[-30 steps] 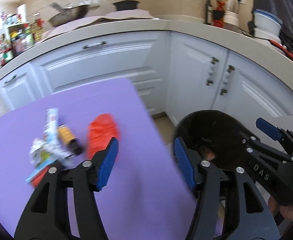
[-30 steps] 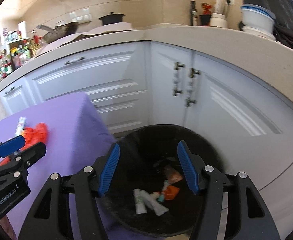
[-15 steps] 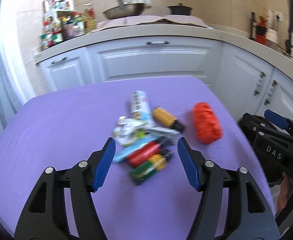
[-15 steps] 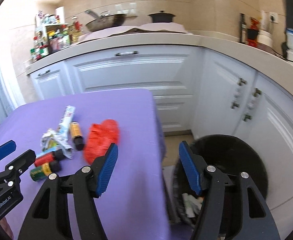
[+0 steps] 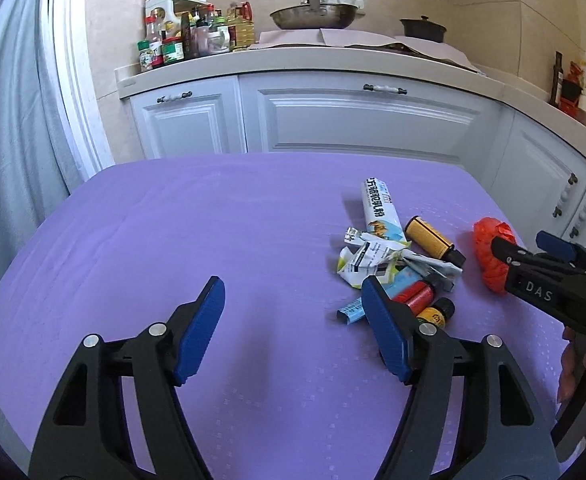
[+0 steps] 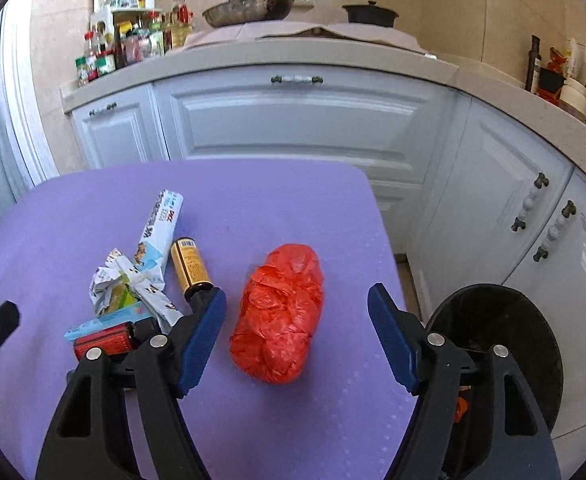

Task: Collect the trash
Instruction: 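Move both tools back to the table and grasp the red bag with the right tool, then carry the red bag over the bin with the right tool while the left tool grasps the green bottle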

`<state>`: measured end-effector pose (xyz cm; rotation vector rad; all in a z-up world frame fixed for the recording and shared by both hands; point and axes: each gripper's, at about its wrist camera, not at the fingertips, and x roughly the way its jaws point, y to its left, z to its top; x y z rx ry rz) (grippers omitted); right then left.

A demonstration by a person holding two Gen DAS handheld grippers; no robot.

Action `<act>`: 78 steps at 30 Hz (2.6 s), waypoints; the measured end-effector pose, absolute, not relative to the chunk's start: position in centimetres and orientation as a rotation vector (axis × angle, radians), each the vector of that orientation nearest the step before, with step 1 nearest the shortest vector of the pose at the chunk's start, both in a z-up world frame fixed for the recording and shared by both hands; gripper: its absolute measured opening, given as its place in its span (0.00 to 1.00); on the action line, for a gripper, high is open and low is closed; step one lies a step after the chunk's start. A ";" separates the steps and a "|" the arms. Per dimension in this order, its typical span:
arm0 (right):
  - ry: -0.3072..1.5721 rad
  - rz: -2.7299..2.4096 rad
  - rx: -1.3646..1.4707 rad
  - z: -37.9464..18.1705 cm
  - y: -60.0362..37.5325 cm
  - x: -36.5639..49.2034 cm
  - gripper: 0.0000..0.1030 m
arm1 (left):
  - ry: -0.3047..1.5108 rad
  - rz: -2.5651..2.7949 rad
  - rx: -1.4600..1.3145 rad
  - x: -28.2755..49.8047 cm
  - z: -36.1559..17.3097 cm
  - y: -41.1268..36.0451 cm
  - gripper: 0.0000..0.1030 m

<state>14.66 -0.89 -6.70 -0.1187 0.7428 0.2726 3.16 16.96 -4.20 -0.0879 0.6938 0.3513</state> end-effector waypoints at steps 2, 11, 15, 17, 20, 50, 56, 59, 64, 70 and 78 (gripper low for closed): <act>0.760 0.267 -0.125 -7.0 -0.8 14.9 0.69 | 0.696 0.345 -0.093 3.2 -4.4 17.0 0.67; 0.792 0.278 -0.105 -7.4 -1.5 14.7 0.39 | 0.708 0.280 -0.086 3.3 -5.1 15.4 0.67; 0.765 0.259 -0.093 -6.7 -2.7 13.9 0.39 | 0.714 0.250 -0.077 3.5 -5.3 14.2 0.67; 0.749 0.239 -0.093 -6.4 -3.7 13.3 0.39 | 0.723 0.229 -0.073 3.7 -5.5 13.5 0.67; 0.729 0.204 -0.080 -5.9 -5.4 12.7 0.39 | 0.734 0.203 -0.055 3.8 -5.9 12.3 0.67; 0.761 0.047 0.016 -8.2 -15.6 9.8 0.39 | 0.878 0.121 0.068 5.7 -9.2 8.6 0.29; 0.756 0.048 0.017 -8.1 -15.7 9.8 0.39 | 0.830 0.102 0.095 5.1 -8.4 7.9 0.27; 0.754 0.049 0.018 -8.0 -15.7 9.7 0.39 | 0.823 0.096 0.092 4.9 -8.2 7.7 0.27; 0.749 0.047 0.016 -7.9 -15.8 9.6 0.39 | 0.802 0.094 0.082 4.4 -7.6 7.6 0.26; 0.743 0.046 0.019 -7.6 -16.0 9.5 0.39 | 0.768 0.097 0.066 3.9 -6.5 7.8 0.25; 0.740 0.048 0.016 -7.4 -15.8 9.4 0.39 | 0.755 0.100 0.030 3.5 -5.9 8.5 0.25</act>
